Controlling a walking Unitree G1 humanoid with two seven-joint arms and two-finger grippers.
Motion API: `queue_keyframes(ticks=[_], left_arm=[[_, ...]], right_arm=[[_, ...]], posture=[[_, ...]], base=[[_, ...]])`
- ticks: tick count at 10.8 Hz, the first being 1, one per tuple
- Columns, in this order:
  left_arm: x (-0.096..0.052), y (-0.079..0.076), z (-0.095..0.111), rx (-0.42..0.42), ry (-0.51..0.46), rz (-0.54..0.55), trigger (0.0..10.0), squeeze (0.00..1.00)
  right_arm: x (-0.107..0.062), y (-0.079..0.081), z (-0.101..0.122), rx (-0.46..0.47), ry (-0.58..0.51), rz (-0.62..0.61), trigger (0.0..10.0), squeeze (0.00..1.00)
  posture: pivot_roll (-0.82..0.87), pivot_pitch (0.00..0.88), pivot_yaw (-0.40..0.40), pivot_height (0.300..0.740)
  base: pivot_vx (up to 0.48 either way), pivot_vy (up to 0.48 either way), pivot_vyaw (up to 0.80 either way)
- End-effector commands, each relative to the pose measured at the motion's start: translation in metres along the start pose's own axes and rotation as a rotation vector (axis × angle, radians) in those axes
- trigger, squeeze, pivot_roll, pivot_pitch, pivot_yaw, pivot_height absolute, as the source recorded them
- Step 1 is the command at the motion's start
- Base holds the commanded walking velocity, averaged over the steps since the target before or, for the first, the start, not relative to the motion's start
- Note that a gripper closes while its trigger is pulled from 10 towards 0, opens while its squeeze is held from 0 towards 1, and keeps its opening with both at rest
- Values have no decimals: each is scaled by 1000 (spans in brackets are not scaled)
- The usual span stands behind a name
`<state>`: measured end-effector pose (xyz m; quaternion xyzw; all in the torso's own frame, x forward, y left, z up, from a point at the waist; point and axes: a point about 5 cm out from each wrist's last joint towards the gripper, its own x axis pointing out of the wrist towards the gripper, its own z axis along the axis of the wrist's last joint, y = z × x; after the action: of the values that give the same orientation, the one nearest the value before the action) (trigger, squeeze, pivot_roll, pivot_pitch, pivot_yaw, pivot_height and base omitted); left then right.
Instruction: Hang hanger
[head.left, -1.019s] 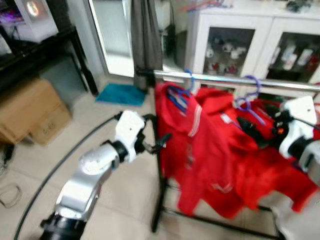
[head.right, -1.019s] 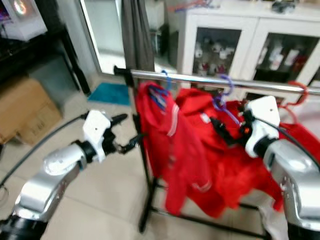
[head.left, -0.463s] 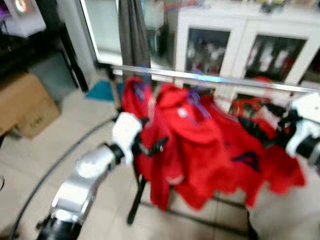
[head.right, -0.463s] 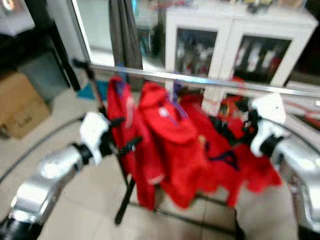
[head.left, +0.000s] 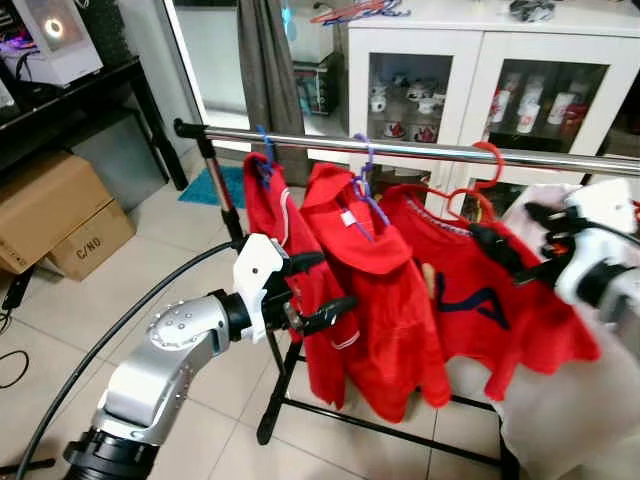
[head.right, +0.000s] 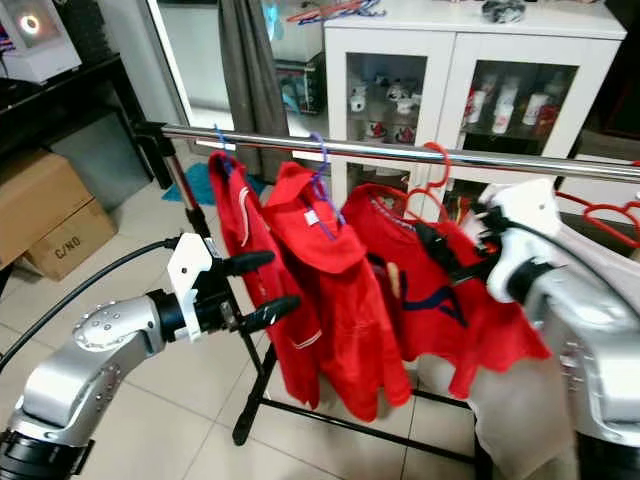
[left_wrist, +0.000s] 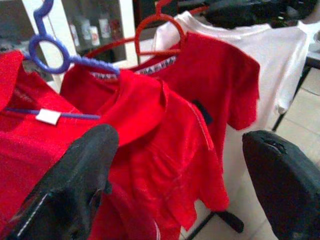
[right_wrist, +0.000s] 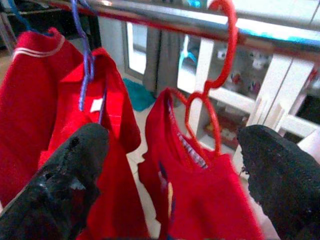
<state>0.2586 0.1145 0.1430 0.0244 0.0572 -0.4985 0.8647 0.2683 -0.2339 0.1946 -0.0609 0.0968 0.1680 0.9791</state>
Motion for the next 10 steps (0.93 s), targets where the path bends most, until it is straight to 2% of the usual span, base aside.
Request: queue_keyframes(ticks=[1, 2, 3, 4, 5, 7, 8, 10], left_arm=[[0, -1, 5, 13, -1, -19, 10000, 1000], [-1, -2, 6, 13, -3, -27, 10000, 1000], [-1, -3, 7, 12, -1, -43, 10000, 1000], [-1, -3, 8, 13, 2, -49, 10000, 1000], [-1, -3, 9, 15, 5, -56, 10000, 1000], [-1, -5, 12, 17, 6, -65, 10000, 1000], [-1, -6, 12, 17, 9, -71, 10000, 1000], [-2, -6, 13, 18, 10, -77, 10000, 1000]], right_arm=[[6, -2, 1, 8, 9, -30, 10000, 0], [16, -1, -2, 16, 21, -23, 9412, 0], [27, -2, -5, 2, 37, -22, 6431, 0], [34, -7, -6, -13, 57, -53, 7216, 0], [41, -15, -5, -30, 67, -79, 8549, 0], [45, -23, 1, -55, 64, -95, 9608, 0], [45, -29, 1, -65, 66, -106, 10000, 0], [39, -33, 3, -58, 59, -85, 10000, 0]], posture=[[-103, 0, 95, 740], [-103, 0, 97, 740], [-100, 0, 98, 740], [-100, 0, 98, 740], [-96, 0, 96, 740], [-90, 0, 91, 740], [-93, 0, 95, 740], [-96, 0, 98, 740]], base=[[0, 0, 0], [0, 0, 0], [0, 0, 0], [0, 0, 0], [0, 0, 0], [0, 0, 0], [0, 0, 0], [0, 0, 0]])
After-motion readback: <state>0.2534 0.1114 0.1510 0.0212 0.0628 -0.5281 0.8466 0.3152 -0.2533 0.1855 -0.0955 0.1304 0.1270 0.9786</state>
